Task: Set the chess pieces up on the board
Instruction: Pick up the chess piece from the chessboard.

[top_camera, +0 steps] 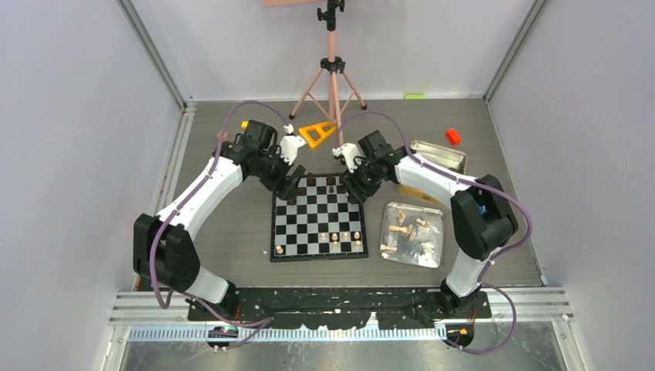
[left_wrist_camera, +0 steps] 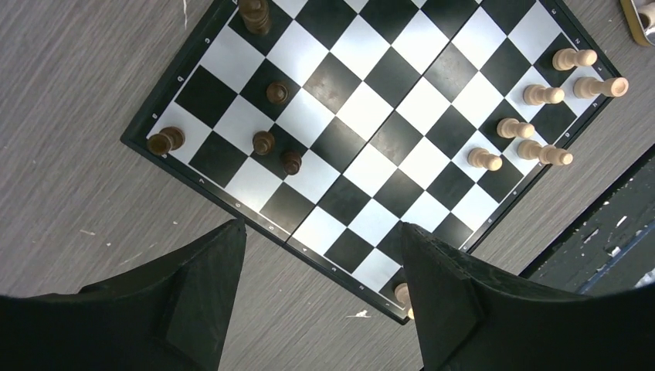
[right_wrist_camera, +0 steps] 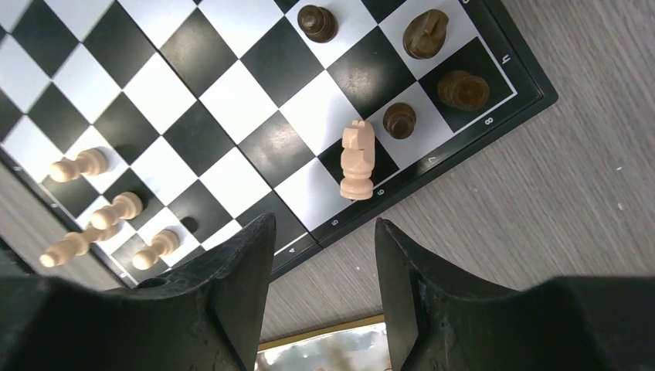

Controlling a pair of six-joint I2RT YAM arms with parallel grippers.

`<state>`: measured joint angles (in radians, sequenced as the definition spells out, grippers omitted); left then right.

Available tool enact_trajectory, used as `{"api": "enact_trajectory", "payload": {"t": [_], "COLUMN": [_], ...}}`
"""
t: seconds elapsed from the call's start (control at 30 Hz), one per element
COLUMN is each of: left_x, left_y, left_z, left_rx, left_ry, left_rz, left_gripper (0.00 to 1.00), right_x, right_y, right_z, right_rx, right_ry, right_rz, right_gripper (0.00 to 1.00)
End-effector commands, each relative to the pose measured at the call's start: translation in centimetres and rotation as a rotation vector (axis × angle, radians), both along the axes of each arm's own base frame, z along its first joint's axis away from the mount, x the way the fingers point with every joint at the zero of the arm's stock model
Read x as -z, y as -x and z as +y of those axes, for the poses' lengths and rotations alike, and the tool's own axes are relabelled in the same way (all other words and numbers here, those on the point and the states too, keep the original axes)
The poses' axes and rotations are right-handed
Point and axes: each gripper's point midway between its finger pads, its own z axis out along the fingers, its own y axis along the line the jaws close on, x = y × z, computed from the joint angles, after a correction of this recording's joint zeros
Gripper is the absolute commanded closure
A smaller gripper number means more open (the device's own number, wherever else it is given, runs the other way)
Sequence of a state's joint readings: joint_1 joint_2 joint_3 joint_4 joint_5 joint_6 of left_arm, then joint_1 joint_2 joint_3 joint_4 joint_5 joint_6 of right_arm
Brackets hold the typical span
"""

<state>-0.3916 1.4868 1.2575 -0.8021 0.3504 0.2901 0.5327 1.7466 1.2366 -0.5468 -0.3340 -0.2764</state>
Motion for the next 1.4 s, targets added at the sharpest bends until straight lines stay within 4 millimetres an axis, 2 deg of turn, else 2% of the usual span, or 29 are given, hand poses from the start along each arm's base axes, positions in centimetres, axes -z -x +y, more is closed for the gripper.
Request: {"api": "enact_trajectory", "payload": {"t": [0.0,0.27,0.67,0.97,1.2,1.33,1.37], "left_x": [-1.1,-1.1,-1.0,-1.0,-1.2,-1.5,-1.5], "left_y": [0.3,0.0,-0.4,-1.0,-1.6,-1.9,-1.9], "left_z": [-0.4,0.0,0.2,0.3,0.0,-0.7,-0.9], "left_rx": [-0.002,-0.022,-0.023,-0.041,-0.055,-0.054,-0.054], "left_ry": [0.092,0.136,0.151,0.162,0.202,0.249,0.262], "left_rz": [0.010,0.054,0.058,0.061,0.075,0.099,0.103], "left_gripper": [0.23,0.21,0.22,0.22,0.22,0.23,0.23], "right_x": [-0.2,1.4,1.8,2.6,2.8,1.6,0.7], "right_y": [-2.2,-2.5,-3.1,-2.4,-2.2,-1.8,-1.7], "right_z": [-0.3,0.3,1.2,1.6,1.8,1.9,2.1], "right_rx": [-0.030,-0.075,-0.101,-0.114,-0.119,-0.122,-0.128], "right_ry": [0.109,0.156,0.160,0.159,0.161,0.147,0.128], "right_rz": [-0.140,-0.128,-0.136,-0.101,-0.094,-0.093,-0.098], "right_gripper": [0.44,0.47,0.50,0.55,0.67,0.78,0.82]}}
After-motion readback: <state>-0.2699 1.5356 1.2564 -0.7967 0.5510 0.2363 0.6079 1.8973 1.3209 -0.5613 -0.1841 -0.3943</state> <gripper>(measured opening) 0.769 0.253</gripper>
